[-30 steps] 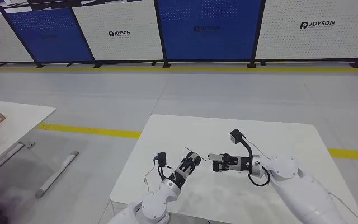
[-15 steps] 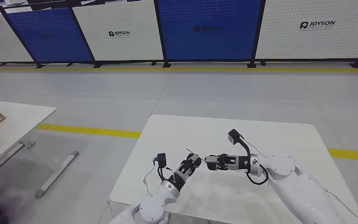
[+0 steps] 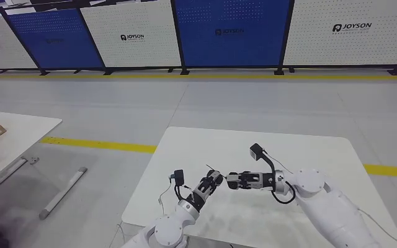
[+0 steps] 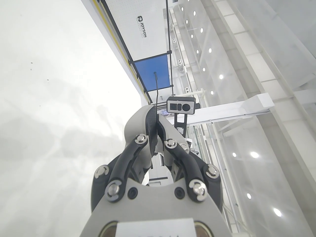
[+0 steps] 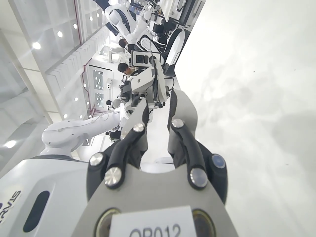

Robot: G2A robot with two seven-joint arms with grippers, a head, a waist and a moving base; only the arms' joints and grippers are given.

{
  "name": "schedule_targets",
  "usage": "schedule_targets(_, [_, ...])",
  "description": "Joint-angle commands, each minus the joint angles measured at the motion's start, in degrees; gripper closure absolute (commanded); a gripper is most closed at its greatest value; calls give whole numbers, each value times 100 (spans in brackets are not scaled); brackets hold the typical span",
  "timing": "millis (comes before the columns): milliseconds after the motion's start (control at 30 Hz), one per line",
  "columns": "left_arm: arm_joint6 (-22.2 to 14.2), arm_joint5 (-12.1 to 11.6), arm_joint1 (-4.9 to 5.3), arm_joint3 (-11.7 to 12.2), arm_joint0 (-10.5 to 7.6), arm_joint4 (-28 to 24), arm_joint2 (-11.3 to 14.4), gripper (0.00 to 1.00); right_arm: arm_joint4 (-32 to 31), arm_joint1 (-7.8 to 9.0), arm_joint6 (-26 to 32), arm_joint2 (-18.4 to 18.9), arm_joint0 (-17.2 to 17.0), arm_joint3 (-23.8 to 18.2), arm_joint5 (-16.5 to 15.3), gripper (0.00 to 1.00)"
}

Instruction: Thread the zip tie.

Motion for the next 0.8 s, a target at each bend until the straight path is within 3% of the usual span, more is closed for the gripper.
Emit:
schedule_targets(0, [-4, 12, -12, 7, -3, 5, -9, 100, -15, -11, 15, 3, 6, 9, 29, 88])
schedule_targets(33, [-8, 18, -20, 11, -2, 10, -13, 100, -21, -17, 21, 9, 7, 16, 34, 89])
schedule_targets(67, [-13, 22, -25, 14, -2, 14, -16, 100, -22, -21, 26, 15, 7, 21, 34, 98])
schedule_targets(100, [-19, 25, -31, 17, -2, 18, -18, 100, -17, -25, 31, 25, 6, 27, 28, 100])
schedule_targets(267, [-48, 58, -56, 37, -5, 142, -23, 100, -17, -40, 102, 62, -10, 46, 3, 100])
schedule_targets(300, [-30, 98, -58, 57, -8, 329, -4, 74, -18, -44, 134, 69, -11, 53, 2, 100])
schedule_targets(333, [-30, 98, -58, 57, -8, 329, -4, 0, -27, -46, 153, 74, -13, 56, 0, 100])
schedule_targets(767, [-30, 98, -58, 57, -8, 329, -4, 0, -89, -44, 155, 108, -30, 23, -35, 100])
